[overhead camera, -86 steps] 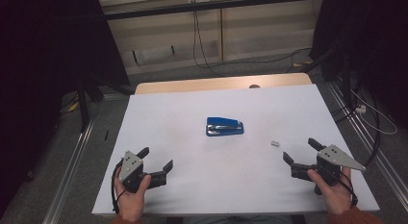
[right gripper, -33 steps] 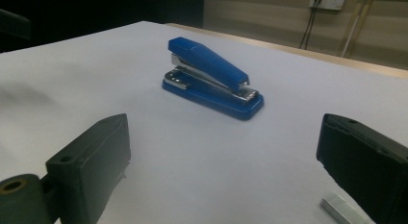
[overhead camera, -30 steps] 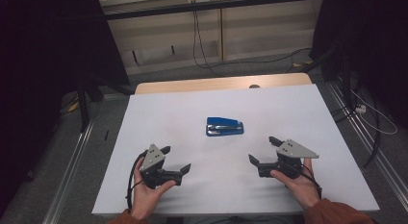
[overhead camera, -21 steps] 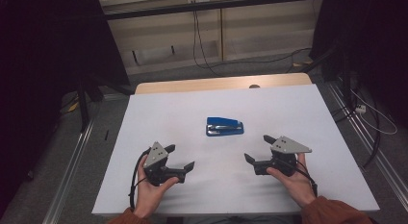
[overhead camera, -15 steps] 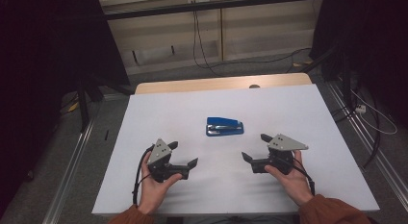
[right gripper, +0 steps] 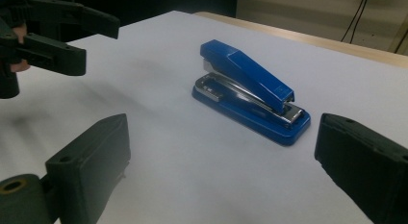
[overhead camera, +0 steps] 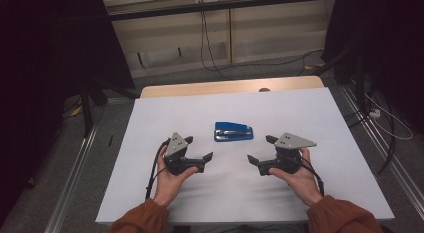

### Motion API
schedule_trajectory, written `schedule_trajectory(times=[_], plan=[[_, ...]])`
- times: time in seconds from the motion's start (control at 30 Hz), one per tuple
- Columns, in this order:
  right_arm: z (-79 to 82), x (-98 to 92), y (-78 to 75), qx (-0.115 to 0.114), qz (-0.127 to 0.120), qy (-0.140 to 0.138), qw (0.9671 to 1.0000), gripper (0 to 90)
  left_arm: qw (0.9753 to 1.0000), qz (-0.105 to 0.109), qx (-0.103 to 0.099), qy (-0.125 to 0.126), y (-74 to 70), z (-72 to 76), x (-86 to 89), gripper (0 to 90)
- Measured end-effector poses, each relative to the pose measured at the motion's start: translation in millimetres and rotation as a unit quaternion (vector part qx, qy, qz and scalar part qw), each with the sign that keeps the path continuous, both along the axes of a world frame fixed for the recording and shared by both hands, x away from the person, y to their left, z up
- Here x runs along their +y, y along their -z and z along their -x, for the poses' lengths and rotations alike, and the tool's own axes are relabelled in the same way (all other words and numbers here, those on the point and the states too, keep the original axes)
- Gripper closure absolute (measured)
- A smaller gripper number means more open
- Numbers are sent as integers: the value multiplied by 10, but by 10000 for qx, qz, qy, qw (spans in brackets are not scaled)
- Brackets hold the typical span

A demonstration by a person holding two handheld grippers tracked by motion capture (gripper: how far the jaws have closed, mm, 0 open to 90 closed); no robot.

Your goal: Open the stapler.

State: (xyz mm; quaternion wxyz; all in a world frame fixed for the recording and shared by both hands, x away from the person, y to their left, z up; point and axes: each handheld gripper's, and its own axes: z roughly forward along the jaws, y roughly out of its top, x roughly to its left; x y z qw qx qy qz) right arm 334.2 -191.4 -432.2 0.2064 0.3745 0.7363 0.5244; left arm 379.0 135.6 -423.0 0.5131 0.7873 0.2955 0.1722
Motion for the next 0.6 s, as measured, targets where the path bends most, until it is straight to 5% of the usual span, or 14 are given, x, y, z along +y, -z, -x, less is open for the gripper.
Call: schedule_trajectory(times=[0.17,0.27,0.6], plan=[[-54,62,1,-8,49,34,10000,44,9998,2,-159,-119,-35,-103,-27,82],[-101,78,-4,104,-139,68,9998,51,9995,-75,-229,-218,-34,-189,-44,75],[-195,162,11,-50,52,53,10000,124,9988,-160,-338,-316,-38,-423,-167,66]])
